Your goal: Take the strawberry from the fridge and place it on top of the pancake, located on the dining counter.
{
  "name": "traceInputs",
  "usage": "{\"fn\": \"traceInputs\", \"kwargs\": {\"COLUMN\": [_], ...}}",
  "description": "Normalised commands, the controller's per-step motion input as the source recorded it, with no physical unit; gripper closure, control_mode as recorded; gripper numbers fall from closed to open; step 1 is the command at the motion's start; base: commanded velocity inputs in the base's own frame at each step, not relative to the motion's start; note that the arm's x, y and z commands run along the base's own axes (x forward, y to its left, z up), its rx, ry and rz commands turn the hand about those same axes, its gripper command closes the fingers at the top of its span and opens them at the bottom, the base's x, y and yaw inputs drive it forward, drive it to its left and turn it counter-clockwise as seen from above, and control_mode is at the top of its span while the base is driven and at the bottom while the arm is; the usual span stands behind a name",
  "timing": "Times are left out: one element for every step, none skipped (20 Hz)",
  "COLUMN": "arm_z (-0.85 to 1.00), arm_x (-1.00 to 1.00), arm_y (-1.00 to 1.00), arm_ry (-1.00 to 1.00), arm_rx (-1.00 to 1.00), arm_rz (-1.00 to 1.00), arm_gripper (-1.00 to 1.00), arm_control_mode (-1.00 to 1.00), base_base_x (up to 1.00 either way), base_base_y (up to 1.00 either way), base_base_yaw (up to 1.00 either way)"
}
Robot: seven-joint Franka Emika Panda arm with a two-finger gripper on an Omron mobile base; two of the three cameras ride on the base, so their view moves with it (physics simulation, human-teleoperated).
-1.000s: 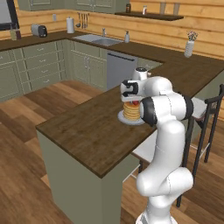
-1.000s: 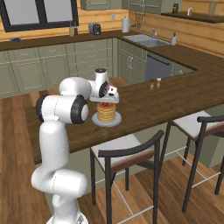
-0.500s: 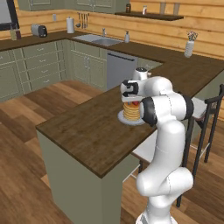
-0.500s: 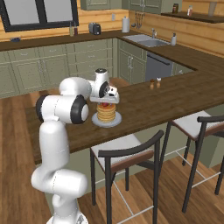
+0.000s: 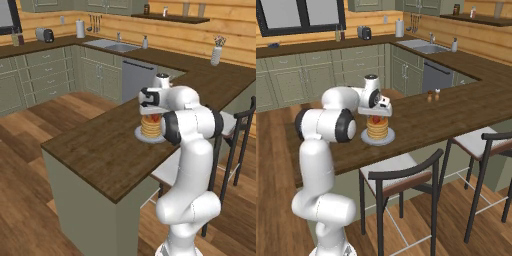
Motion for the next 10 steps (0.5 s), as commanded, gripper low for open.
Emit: {"fn": "traceInputs", "kwargs": {"arm_z": [0.36,0.32,0.35,0.32,0.33,0.31,0.36,0.34,0.36,0.38], "arm_x": [-0.09,-0.10,-0.11,-0.11,-0.15,-0.19,-0.25,-0.29,-0.32,-0.38], "arm_y": [0.00,0.00,0.00,0.00,0.00,0.00,0.00,0.00,0.00,0.00], "arm_ry": [0.02,0.01,0.00,0.00,0.00,0.00,0.00,0.00,0.00,0.00], "arm_rx": [0.00,0.00,0.00,0.00,0.00,0.00,0.00,0.00,0.00,0.00], "arm_rz": [0.00,-0.01,0.00,0.00,0.00,-0.01,-0.01,-0.01,-0.02,-0.03], "arm_gripper": [-1.00,-1.00,-1.00,-1.00,-1.00,-1.00,-1.00,-1.00,-1.00,-1.00], "arm_control_mode": [-1.00,-1.00,-1.00,-1.00,-1.00,-1.00,-1.00,-1.00,-1.00,-1.00], "base_base_x": [0.00,0.00,0.00,0.00,0.00,0.00,0.00,0.00,0.00,0.00], "base_base_y": [0.00,0.00,0.00,0.00,0.00,0.00,0.00,0.00,0.00,0.00], "base_base_yaw": [0.00,0.00,0.00,0.00,0.00,0.00,0.00,0.00,0.00,0.00]}}
